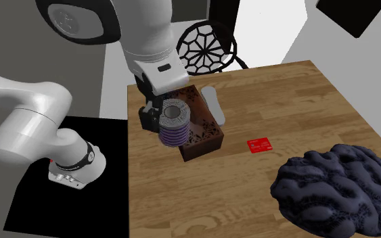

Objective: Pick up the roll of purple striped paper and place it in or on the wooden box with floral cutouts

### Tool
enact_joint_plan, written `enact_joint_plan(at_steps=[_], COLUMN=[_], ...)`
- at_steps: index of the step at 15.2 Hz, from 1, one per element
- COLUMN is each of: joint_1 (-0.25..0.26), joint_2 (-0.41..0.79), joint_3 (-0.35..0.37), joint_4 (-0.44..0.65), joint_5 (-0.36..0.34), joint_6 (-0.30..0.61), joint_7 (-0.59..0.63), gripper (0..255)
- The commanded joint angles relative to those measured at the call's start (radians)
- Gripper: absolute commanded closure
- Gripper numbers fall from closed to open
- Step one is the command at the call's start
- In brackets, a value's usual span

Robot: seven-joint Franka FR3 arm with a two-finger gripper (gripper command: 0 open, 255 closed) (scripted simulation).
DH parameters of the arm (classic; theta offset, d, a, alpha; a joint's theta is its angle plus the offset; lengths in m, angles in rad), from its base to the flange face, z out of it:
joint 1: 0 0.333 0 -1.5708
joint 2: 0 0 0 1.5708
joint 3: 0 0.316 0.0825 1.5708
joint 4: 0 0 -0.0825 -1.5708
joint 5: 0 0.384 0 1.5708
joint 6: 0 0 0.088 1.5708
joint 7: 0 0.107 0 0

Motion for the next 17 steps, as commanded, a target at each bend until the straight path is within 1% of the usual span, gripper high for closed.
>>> enact_joint_plan(at_steps=[1,8,9,17], joint_1=[0.017,0.058,0.059,0.062], joint_2=[0.038,0.205,0.213,0.221], joint_3=[0.039,0.164,0.169,0.177], joint_4=[0.04,0.211,0.219,0.118], joint_5=[0.022,0.061,0.062,0.066], joint_6=[0.0,0.001,0.0,0.109], joint_7=[0.047,0.202,0.208,0.209], gripper=[255,255,255,255])
